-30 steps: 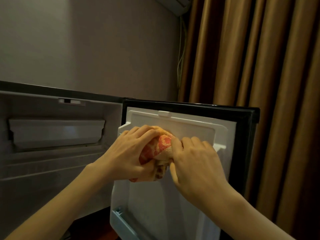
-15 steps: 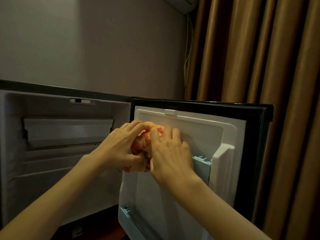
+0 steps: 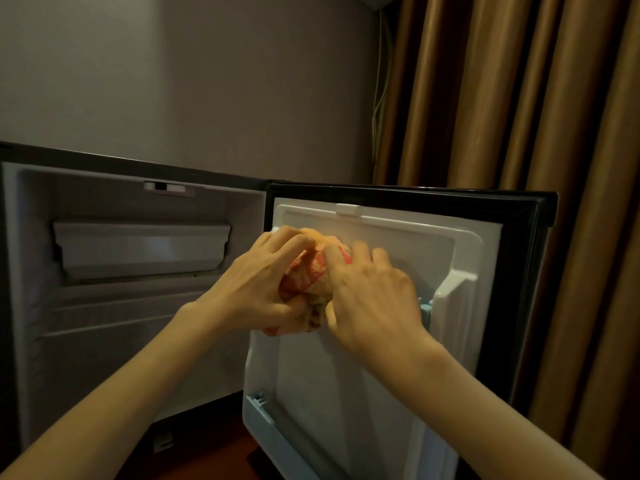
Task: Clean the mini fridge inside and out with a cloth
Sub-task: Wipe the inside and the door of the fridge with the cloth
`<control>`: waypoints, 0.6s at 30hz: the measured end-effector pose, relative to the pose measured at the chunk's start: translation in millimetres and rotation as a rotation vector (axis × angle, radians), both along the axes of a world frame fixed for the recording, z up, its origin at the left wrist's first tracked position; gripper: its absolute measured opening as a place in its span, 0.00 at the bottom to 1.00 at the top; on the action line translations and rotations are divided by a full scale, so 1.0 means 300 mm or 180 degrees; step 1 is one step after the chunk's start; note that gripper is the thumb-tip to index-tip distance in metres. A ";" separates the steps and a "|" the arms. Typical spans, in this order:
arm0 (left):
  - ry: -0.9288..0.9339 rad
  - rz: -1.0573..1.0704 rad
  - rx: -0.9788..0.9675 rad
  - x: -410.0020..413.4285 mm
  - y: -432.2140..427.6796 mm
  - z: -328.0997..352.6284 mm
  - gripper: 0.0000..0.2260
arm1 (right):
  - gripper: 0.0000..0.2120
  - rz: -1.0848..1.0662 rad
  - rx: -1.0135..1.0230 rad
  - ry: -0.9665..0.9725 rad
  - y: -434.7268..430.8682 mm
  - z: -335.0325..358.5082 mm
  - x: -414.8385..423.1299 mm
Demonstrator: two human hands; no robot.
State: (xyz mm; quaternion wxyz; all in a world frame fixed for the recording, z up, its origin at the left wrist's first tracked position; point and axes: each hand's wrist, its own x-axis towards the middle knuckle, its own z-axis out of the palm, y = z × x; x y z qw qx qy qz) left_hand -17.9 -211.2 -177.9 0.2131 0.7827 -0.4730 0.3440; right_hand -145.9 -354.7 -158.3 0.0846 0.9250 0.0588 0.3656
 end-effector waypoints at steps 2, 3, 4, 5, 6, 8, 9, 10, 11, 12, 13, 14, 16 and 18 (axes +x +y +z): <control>-0.0040 -0.0058 -0.0009 -0.027 -0.018 0.002 0.32 | 0.31 -0.0016 0.0002 0.0004 -0.013 0.006 -0.037; -0.0077 -0.0069 -0.0004 -0.040 -0.026 0.003 0.32 | 0.31 -0.0067 -0.0014 0.0015 -0.018 0.010 -0.056; -0.0130 -0.0071 0.0008 -0.054 -0.034 0.004 0.32 | 0.31 -0.0119 -0.0029 -0.0020 -0.021 0.017 -0.075; -0.0188 -0.0069 0.0021 -0.066 -0.041 0.005 0.32 | 0.32 -0.0201 -0.0067 -0.0043 -0.026 0.017 -0.087; -0.0242 -0.0065 0.0032 -0.076 -0.047 0.004 0.32 | 0.32 -0.0287 -0.0095 -0.0024 -0.030 0.017 -0.098; -0.0328 -0.0057 0.0030 -0.088 -0.052 0.002 0.32 | 0.36 -0.0513 -0.0155 0.0128 -0.037 0.016 -0.108; -0.0359 -0.0049 0.0015 -0.088 -0.052 0.000 0.32 | 0.38 -0.0527 -0.0117 0.0064 -0.045 0.010 -0.105; -0.0375 -0.0037 -0.0001 -0.088 -0.051 -0.002 0.31 | 0.38 -0.0451 -0.0066 -0.0075 -0.050 0.008 -0.102; -0.0379 -0.0017 -0.0009 -0.083 -0.050 -0.003 0.31 | 0.38 -0.0386 -0.0097 -0.0159 -0.045 0.012 -0.103; -0.0379 0.0008 -0.0007 -0.078 -0.048 -0.004 0.31 | 0.37 -0.0376 -0.0159 -0.0038 -0.032 0.019 -0.106; -0.0370 0.0032 -0.0001 -0.070 -0.046 -0.004 0.31 | 0.35 -0.0311 -0.0236 0.0013 -0.022 0.021 -0.102; -0.0353 0.0051 -0.0003 -0.062 -0.042 -0.003 0.31 | 0.33 -0.0150 -0.0201 -0.0021 -0.018 0.018 -0.095; -0.0295 0.0074 -0.0034 -0.039 -0.029 -0.001 0.31 | 0.31 -0.0007 -0.0212 -0.0077 -0.012 0.021 -0.062; -0.0173 0.0120 -0.0042 -0.010 -0.009 0.001 0.32 | 0.32 0.0000 -0.0175 -0.0067 0.004 0.018 -0.004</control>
